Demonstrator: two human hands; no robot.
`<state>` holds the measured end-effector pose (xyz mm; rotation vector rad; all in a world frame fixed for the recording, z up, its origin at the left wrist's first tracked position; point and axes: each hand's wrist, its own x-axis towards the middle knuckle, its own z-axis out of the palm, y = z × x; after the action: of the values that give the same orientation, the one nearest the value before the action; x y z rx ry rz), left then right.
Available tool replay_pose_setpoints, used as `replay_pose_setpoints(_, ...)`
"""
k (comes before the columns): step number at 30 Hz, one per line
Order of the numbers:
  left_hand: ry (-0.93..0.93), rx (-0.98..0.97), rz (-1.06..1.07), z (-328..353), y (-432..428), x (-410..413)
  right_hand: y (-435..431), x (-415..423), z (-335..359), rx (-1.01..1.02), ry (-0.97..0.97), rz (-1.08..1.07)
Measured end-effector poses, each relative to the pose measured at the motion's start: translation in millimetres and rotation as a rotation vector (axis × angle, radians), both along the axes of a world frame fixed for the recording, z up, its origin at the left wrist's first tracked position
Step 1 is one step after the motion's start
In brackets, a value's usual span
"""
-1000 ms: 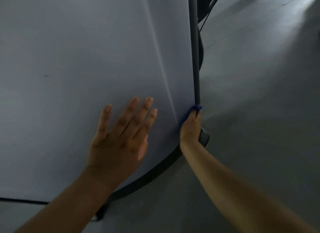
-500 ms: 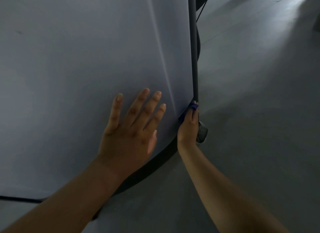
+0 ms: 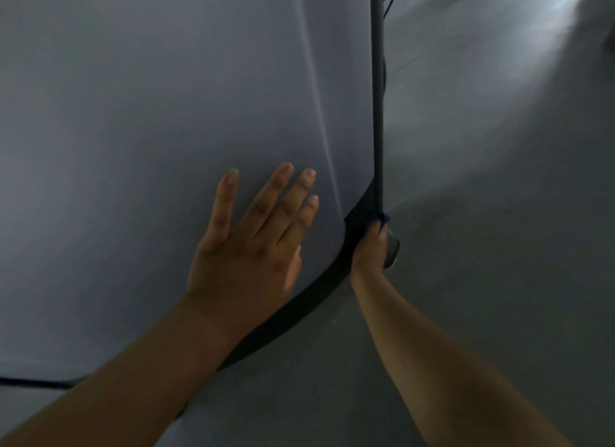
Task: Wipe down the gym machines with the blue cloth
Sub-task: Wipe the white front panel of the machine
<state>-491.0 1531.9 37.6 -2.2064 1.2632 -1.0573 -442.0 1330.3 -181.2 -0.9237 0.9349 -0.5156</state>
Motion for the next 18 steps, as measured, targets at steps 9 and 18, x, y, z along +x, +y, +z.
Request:
replay_pose_setpoints(9,-0.029,0.038,0.013,-5,-2,3,19,-5,27,-0.267,-0.110,-0.030)
replay_pose_setpoints(18,-0.053,0.032,0.010,-7,-4,4,36,-23,41,-0.260,-0.173,-0.011)
